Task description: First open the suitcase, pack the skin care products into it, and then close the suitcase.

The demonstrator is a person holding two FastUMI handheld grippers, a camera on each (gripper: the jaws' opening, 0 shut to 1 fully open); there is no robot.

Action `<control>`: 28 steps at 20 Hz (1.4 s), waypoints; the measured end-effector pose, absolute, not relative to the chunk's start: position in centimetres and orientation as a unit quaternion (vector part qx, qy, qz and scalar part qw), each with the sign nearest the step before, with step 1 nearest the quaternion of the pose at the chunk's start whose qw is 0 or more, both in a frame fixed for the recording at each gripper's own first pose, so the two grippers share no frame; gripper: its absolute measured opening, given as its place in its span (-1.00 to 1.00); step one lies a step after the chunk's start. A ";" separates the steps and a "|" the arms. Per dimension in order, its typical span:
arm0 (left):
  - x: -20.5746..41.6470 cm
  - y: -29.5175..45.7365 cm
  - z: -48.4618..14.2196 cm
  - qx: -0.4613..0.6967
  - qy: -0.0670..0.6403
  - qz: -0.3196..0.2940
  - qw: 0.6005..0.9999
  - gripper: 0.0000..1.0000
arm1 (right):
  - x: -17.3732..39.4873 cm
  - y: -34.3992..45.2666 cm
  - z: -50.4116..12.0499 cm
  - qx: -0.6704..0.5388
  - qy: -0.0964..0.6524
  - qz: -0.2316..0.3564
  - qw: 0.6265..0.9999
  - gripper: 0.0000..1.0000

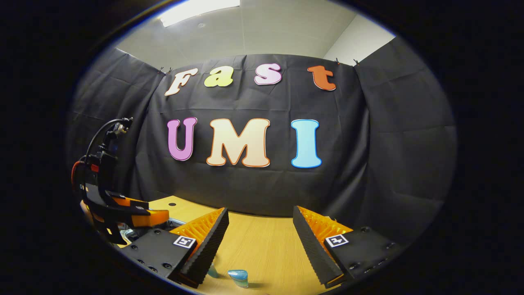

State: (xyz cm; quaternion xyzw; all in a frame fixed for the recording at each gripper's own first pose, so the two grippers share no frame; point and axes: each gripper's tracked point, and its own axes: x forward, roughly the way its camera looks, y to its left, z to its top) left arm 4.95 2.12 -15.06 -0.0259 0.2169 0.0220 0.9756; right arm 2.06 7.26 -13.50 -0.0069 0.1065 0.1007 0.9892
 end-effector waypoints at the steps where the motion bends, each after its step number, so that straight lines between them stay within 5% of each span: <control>1: 4.8 1.1 -15.9 -0.029 0.224 0.014 0.974 0.92 | 1.9 6.8 -13.7 -0.009 0.109 0.102 0.989 0.97; 21: 2.6 -9.6 -30.2 -0.084 0.328 -0.042 0.940 0.87 | -1.7 0.1 -17.5 -0.057 0.145 0.116 0.981 0.97; 23: 2.8 -10.1 -31.6 -0.090 0.335 -0.049 0.937 0.63 | -2.1 0.6 -18.2 -0.060 0.144 0.122 0.980 0.97; 26: 3.7 -9.7 -32.5 -0.072 0.332 -0.058 0.939 -0.05 | -2.7 2.4 -20.2 -0.054 0.158 0.138 0.976 0.96; 28: 3.6 -9.5 -31.9 -0.073 0.337 -0.055 0.937 -0.22 | -2.8 4.2 -21.0 -0.048 0.162 0.157 0.973 0.98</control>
